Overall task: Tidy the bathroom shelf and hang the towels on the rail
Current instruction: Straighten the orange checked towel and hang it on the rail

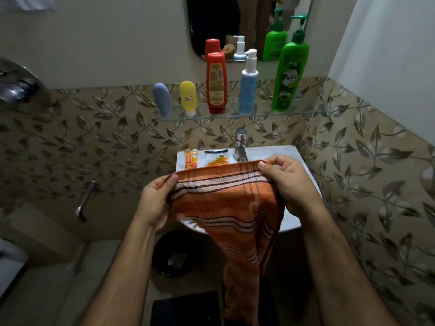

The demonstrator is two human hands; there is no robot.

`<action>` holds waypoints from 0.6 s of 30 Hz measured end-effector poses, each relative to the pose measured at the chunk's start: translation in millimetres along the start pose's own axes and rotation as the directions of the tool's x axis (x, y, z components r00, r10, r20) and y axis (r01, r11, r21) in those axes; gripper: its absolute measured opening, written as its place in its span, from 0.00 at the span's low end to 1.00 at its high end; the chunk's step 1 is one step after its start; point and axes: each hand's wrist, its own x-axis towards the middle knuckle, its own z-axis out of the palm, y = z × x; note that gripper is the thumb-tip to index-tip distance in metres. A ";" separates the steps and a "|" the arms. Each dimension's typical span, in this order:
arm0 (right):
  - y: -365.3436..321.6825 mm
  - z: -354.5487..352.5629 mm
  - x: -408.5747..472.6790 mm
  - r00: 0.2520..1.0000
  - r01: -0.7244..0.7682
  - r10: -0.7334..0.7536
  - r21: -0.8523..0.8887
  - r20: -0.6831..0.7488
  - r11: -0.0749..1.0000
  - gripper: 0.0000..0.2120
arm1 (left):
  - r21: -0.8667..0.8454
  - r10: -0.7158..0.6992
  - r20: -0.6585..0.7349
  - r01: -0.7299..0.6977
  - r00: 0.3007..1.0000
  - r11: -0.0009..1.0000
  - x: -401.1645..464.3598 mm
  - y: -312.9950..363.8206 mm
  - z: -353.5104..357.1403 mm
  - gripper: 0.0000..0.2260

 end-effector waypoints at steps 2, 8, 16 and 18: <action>11.2 1.1 -2.9 0.998 -0.018 0.030 -0.196 0.058 0.980 0.11 | 0.011 -0.005 0.042 0.005 0.999 1.000 -6.0 5.0 -5.6 0.09; 43.9 28.6 -13.4 0.997 -0.003 -0.020 -0.311 -0.073 0.950 0.13 | 0.458 0.203 -0.235 -0.076 0.951 0.886 -9.8 8.1 -33.9 0.09; 47.2 59.5 -26.7 0.905 -0.047 0.309 -0.655 0.291 0.755 0.19 | 0.657 0.371 -0.317 -0.080 0.873 0.750 -19.6 36.3 -92.8 0.15; 42.0 56.5 -31.5 0.806 -0.124 0.431 -0.597 0.406 0.793 0.22 | 0.651 0.385 -0.342 -0.079 0.858 0.755 -18.5 41.3 -106.8 0.17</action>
